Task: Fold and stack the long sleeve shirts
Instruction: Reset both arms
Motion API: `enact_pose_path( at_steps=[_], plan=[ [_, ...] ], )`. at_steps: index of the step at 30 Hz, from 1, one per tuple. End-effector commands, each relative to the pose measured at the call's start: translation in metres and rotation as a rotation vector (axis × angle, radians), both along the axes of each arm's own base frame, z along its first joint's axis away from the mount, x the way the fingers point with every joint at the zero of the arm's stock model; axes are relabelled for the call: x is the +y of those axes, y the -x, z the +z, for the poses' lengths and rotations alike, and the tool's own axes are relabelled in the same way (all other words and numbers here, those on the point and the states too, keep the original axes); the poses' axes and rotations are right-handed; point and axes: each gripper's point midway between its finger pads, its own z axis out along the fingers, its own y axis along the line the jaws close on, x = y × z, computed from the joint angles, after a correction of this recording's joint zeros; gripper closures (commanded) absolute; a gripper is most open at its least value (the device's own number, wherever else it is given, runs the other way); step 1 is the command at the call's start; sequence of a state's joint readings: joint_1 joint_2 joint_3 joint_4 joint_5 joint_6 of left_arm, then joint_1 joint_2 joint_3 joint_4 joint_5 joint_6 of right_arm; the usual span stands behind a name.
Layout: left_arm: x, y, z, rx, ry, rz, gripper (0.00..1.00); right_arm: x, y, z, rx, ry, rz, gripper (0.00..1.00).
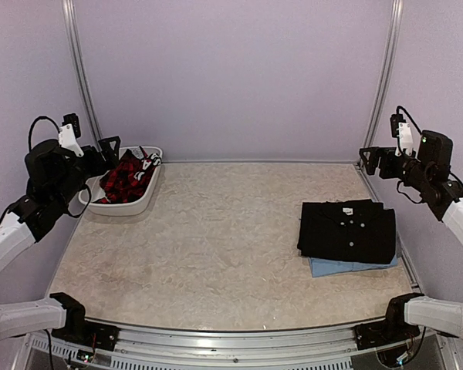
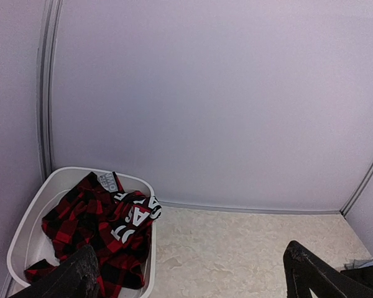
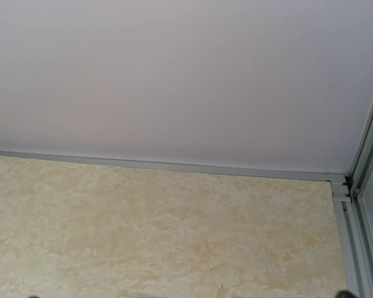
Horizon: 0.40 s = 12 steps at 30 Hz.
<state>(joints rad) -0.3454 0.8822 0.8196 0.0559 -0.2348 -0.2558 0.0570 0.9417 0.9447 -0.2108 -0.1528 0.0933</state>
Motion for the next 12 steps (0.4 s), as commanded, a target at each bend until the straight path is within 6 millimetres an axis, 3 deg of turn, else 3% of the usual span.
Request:
enact_pose_path(
  at_steps=[1,12],
  plan=[
    [-0.0001,0.0024,0.005,-0.024,-0.008,-0.009,0.01,0.0033,-0.0009,0.0016,-0.017,0.01,0.008,0.0],
    [-0.0006,0.0027,0.0051,-0.025,-0.011,-0.011,0.01,0.0034,-0.0011,0.002,-0.02,0.012,0.009,0.01]
  ],
)
